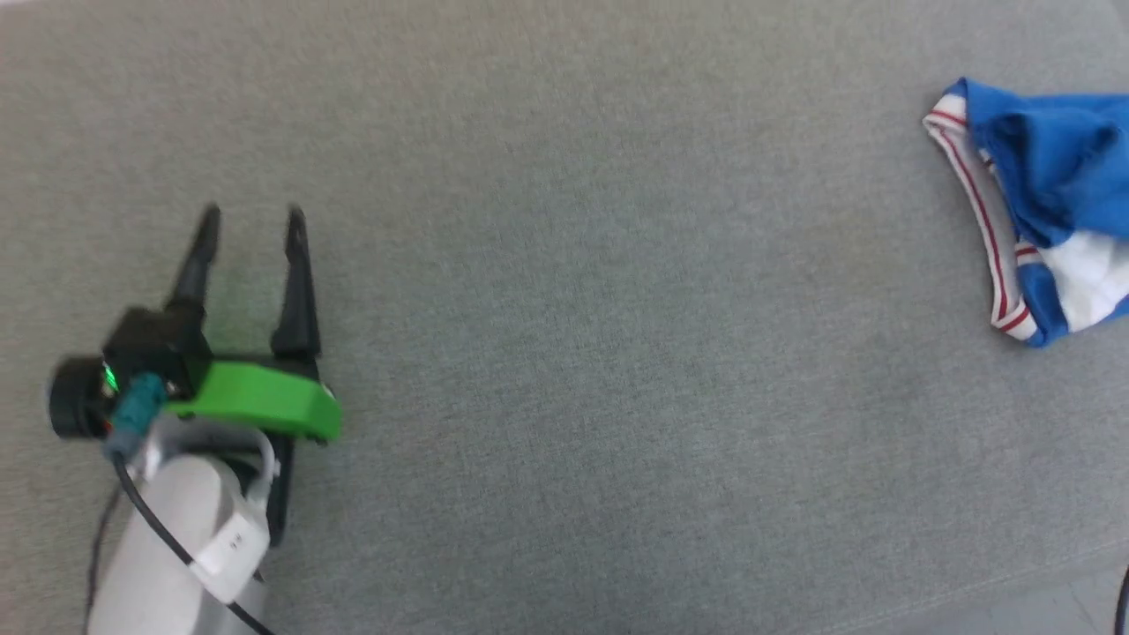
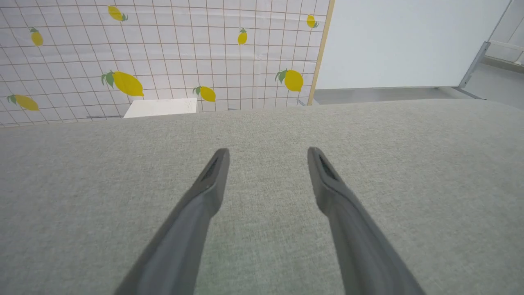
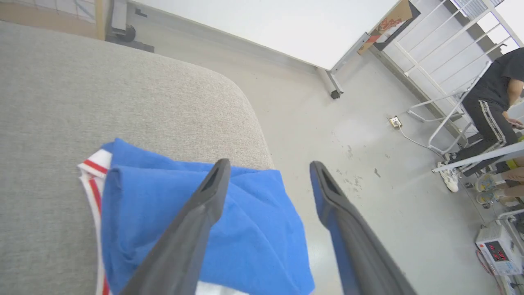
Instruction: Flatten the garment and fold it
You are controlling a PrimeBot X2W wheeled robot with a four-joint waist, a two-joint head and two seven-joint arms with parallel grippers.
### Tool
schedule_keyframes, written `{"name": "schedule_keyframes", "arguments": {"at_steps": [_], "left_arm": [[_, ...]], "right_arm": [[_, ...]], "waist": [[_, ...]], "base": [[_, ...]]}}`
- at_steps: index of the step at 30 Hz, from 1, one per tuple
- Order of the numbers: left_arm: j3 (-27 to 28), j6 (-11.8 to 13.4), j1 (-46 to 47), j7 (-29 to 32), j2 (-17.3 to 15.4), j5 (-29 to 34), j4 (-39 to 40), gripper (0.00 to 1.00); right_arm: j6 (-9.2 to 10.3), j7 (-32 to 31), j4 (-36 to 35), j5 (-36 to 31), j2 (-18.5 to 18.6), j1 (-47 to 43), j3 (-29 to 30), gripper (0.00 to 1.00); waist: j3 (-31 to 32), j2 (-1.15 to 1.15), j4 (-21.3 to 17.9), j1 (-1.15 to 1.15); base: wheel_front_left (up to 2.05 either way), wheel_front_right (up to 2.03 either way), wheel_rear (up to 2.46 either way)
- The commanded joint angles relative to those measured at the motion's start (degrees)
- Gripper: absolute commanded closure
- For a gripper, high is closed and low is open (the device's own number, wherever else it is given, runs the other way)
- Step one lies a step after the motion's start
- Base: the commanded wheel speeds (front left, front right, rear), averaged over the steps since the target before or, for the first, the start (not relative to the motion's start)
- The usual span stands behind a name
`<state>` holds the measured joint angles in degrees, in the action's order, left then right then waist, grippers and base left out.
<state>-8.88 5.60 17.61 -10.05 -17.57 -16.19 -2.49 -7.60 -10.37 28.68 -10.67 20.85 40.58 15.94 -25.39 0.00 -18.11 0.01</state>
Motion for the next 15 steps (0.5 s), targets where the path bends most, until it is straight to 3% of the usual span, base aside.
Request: {"name": "schedule_keyframes", "arguments": {"at_steps": [1,8,15], "left_arm": [[-0.2,0.1,-1.1,-0.8,0.6,-0.6,-0.8,0.0],[-0.8,-0.4,-5.2,-2.8,3.0,-2.6,-5.2,0.0],[-1.2,-1.3,-8.2,-3.7,4.1,-4.2,-8.2,0.0]], "right_arm": [[0.11,1.1,-1.3,1.6,-0.5,-2.0,-0.6,0.0],[0.11,5.0,-9.1,10.5,-3.0,-9.9,-3.3,0.0],[0.11,9.6,-18.2,16.5,-8.7,-19.0,-8.5,0.0]], "waist": [[8.7,0.0,3.5,-0.01],[16.1,0.0,7.0,-0.01],[20.7,0.0,10.2,-0.01]], "base": [[0.0,0.0,0.0],[0.0,0.0,0.0],[0.0,0.0,0.0]]}}
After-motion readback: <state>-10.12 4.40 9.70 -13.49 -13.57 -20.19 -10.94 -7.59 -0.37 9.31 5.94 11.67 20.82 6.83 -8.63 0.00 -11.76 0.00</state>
